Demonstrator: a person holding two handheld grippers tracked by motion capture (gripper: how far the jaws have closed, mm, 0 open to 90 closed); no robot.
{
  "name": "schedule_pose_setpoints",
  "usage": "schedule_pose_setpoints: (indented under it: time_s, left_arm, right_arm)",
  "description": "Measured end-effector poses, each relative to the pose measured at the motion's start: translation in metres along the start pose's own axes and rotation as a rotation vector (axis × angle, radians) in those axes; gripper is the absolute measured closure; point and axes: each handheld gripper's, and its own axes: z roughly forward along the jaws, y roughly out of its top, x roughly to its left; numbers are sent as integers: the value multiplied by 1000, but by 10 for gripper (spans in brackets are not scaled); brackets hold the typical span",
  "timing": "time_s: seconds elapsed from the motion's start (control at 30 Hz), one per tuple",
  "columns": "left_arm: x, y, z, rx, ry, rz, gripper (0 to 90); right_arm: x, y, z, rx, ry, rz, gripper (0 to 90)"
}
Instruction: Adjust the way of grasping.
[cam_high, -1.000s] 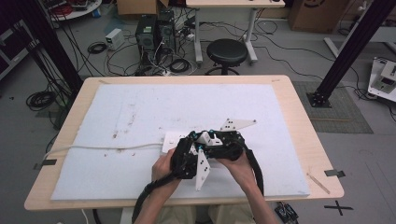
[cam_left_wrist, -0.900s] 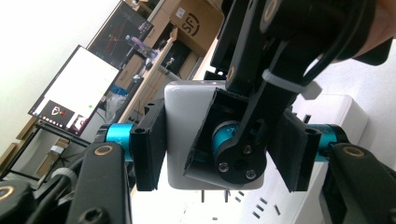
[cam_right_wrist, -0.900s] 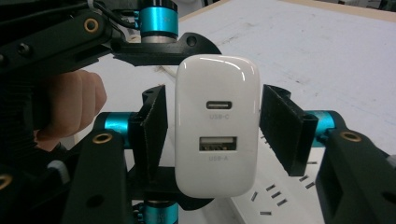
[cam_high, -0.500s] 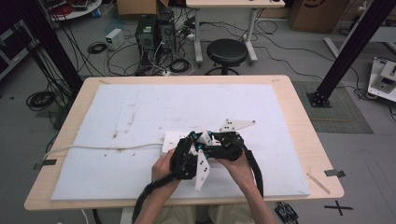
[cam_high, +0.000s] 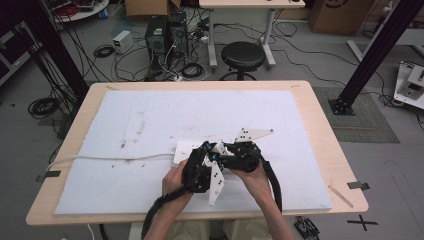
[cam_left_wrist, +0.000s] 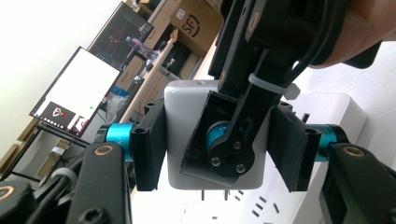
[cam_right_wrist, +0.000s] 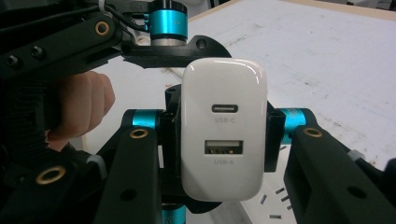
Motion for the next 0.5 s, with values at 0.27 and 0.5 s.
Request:
schedule_pose_setpoints:
  time_s: [0.27,0.5]
  left_arm:
    - [0,1,0,1,-1,5,425]
    - [1,0,0,-2,-8,-6,424]
  right_arm:
    - [0,0,-1,-1,2,15,628]
    - [-1,0,-1,8,3,15,629]
